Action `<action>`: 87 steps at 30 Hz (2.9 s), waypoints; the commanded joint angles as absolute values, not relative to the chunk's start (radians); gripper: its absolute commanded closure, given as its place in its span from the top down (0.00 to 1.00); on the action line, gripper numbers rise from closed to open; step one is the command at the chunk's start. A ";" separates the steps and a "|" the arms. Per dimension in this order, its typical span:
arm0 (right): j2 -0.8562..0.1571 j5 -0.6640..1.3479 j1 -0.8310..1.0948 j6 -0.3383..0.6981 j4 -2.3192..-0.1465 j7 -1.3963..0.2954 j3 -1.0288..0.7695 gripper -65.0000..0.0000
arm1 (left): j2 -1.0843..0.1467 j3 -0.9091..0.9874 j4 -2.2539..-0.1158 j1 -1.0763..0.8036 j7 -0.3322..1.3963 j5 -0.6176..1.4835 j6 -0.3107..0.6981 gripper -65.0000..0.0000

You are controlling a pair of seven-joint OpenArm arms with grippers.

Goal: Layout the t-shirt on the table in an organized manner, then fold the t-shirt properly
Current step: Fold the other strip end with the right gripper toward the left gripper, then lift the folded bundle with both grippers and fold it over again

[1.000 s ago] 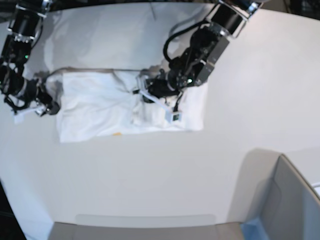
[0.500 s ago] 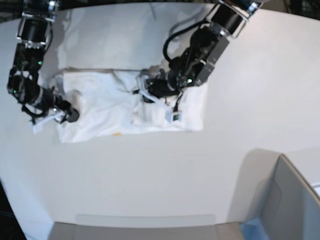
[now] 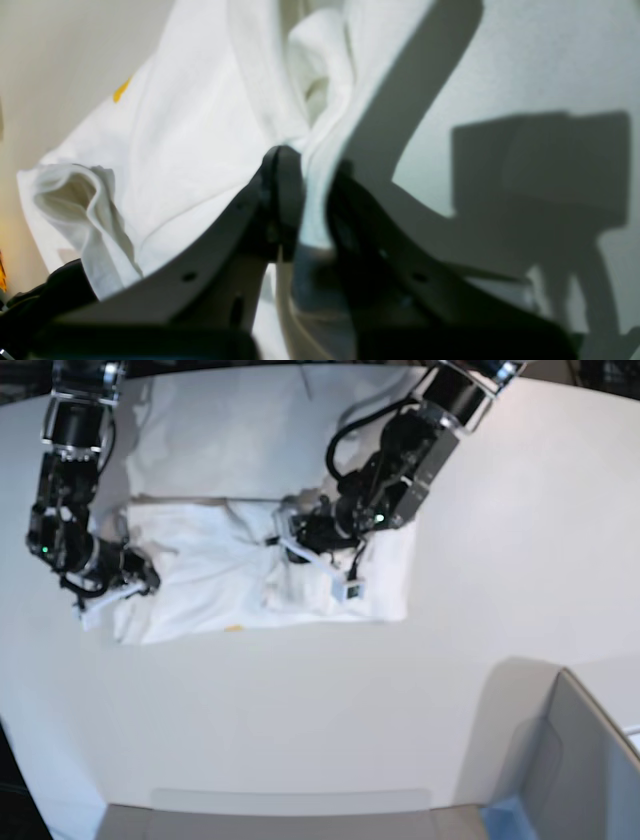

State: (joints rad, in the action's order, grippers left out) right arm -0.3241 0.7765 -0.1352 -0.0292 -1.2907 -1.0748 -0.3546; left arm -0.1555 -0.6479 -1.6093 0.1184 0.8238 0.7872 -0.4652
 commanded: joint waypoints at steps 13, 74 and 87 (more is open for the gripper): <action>-0.357 0.585 -0.143 -0.073 -1.573 -1.076 -0.291 0.00 | -0.160 -0.366 -1.840 -0.015 0.842 0.786 -0.467 0.20; -0.012 0.318 -0.392 -0.202 -1.348 -1.006 0.366 0.08 | -0.160 -0.335 -1.831 -0.031 1.124 0.788 -0.466 0.20; -0.008 0.317 -0.394 -0.205 -1.445 -1.079 0.503 0.31 | -0.137 0.012 -1.880 -0.117 1.153 0.788 -0.467 0.20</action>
State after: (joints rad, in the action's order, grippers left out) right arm -0.0086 0.3218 -0.3645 -0.2054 -1.4227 -1.0943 0.5098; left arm -0.1429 0.0086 -1.8614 -0.1249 1.1477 0.7734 -0.4717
